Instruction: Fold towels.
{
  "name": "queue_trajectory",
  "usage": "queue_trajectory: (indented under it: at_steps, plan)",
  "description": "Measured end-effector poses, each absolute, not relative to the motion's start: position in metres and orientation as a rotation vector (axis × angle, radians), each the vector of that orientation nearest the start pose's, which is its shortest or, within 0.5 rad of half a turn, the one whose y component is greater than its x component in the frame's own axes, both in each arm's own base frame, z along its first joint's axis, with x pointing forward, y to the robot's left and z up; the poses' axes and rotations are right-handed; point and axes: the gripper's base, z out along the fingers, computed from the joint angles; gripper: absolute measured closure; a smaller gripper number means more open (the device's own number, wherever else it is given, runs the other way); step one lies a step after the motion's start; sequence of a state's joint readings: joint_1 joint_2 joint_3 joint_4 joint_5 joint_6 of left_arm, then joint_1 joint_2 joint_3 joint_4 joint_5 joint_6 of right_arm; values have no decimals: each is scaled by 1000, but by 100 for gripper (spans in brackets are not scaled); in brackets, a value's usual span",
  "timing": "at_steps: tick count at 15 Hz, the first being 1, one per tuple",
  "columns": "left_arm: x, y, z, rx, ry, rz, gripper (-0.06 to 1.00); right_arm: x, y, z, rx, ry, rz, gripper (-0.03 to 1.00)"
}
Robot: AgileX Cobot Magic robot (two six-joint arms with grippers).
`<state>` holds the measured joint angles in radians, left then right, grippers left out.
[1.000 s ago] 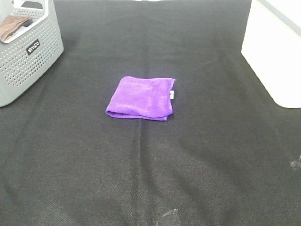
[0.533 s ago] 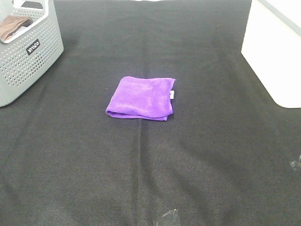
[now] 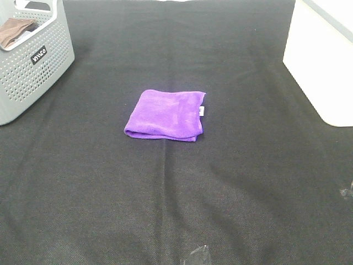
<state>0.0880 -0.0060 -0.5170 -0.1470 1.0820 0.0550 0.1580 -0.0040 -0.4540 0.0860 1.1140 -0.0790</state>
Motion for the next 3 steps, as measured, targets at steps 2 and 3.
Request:
queue_trajectory:
  at_steps: [2, 3]
  plan:
    - [-8, -13, 281, -23, 2035, -86, 20, -4, 7, 261, -258, 2124, 156, 19]
    - [-8, -13, 281, -23, 2035, -86, 20, -4, 7, 261, -258, 2124, 156, 19]
